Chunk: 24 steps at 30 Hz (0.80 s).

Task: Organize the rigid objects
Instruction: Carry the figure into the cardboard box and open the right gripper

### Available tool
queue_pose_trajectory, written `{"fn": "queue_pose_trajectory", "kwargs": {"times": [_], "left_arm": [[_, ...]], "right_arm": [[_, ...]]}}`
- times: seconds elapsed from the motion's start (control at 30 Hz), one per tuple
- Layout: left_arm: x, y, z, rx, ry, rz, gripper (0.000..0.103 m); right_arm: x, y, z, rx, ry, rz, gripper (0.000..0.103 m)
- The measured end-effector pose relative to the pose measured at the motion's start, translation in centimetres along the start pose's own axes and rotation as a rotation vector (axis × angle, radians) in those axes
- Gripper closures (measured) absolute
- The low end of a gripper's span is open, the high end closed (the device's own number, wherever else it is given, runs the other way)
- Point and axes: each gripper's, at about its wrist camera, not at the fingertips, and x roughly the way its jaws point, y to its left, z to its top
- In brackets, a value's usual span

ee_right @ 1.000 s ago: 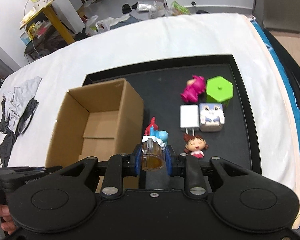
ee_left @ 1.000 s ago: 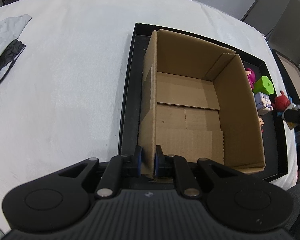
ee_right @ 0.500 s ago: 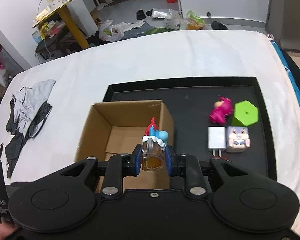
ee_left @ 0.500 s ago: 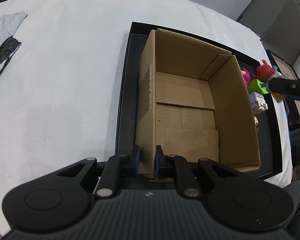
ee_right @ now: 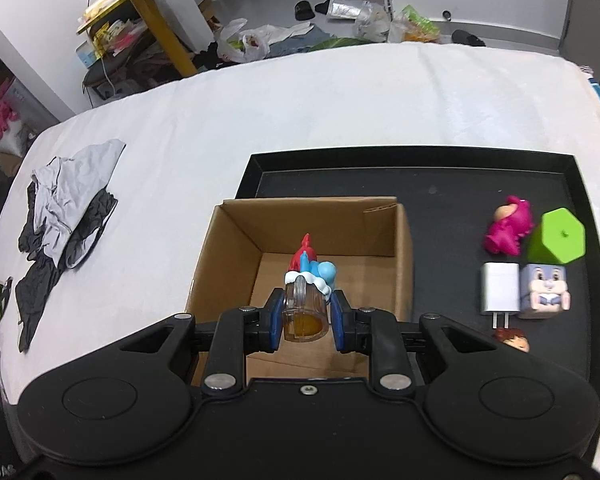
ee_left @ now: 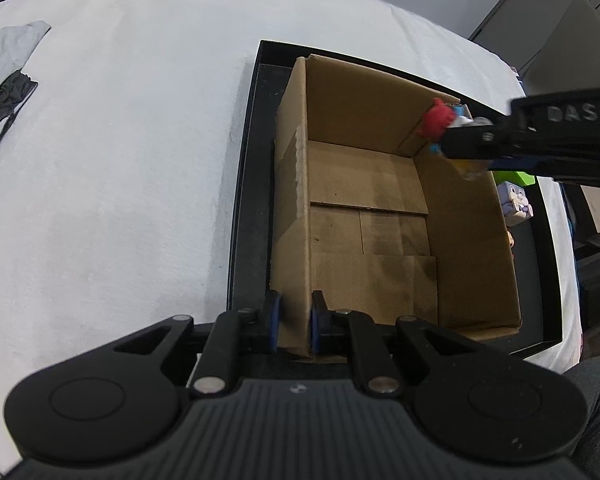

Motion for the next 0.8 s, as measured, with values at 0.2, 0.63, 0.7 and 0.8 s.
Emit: {"fn": "queue_pose_trajectory", "kwargs": {"times": [0.2,0.63,0.7,0.8], "left_arm": [[0.2,0.2,0.0,-0.001,0.003,-0.009,0.090],[0.5,0.2,-0.1,-0.013,0.002,-0.001,0.090],[0.5,0.1,-0.1,-0.013,0.002,0.002,0.090],[0.5,-0.1,-0.1,-0.009,0.000,0.009,0.090]], "right_arm": [[1.8,0.3,0.5,0.032,0.028,0.024,0.079],[4.5,0.6,1.8,0.140,0.043,0.160,0.063],[4.2,0.2,1.6,0.145,0.050,0.163,0.063],[3.7,-0.3,1.4,0.148,0.051,0.162,0.063]]}}
